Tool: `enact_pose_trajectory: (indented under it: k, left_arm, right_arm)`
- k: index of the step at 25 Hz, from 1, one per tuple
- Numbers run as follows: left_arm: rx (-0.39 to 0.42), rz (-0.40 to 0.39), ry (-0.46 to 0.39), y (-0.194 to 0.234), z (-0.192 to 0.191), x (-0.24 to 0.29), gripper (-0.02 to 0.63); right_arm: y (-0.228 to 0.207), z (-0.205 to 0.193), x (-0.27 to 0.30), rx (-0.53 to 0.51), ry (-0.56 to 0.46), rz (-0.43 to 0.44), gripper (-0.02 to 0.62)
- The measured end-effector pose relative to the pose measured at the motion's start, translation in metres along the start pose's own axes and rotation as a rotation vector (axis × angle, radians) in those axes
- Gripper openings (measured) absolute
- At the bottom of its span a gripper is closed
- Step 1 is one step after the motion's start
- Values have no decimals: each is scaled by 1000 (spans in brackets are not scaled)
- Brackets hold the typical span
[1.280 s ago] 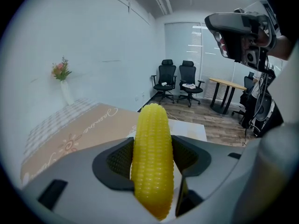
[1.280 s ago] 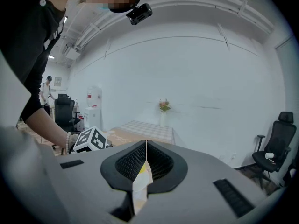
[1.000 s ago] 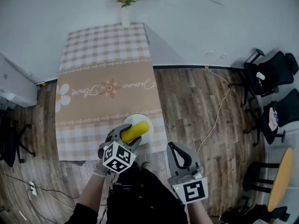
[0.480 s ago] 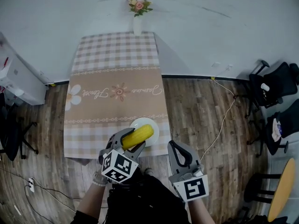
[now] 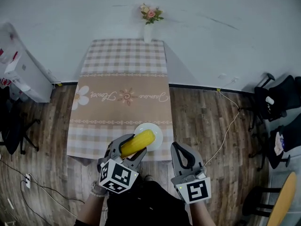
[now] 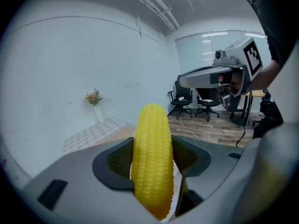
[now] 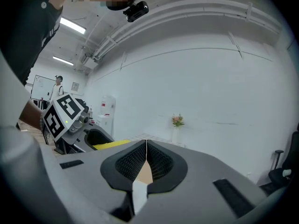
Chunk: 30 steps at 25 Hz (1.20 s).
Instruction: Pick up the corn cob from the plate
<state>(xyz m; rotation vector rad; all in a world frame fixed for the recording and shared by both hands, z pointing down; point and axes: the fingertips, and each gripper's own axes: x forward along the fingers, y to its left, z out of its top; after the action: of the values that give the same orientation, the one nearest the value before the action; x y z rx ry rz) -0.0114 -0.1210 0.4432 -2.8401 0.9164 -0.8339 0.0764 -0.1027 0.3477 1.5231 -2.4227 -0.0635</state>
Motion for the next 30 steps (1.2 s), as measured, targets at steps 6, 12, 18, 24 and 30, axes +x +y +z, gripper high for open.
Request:
enact_pose_trajectory:
  k: [6,12,18,24,30]
  left_arm:
    - [17,45,-23,2,15,-18,258]
    - [1,78,-38,5,20,-30,256]
    - [22,105,-34,6,23,-40,258]
    - [20,110,-42,7,27,-43,258]
    - [25,107,-45,6,27,-42,258]
  right_arm:
    - [0,5,0,-13,-9,22,43]
    - [1,6,3,-31,-19,51,43]
    - [1,8,6,-33,-23,58,41]
    - [6,7,9,-41,-16,76,41]
    - [7,7,9,-49,-15,75,41]
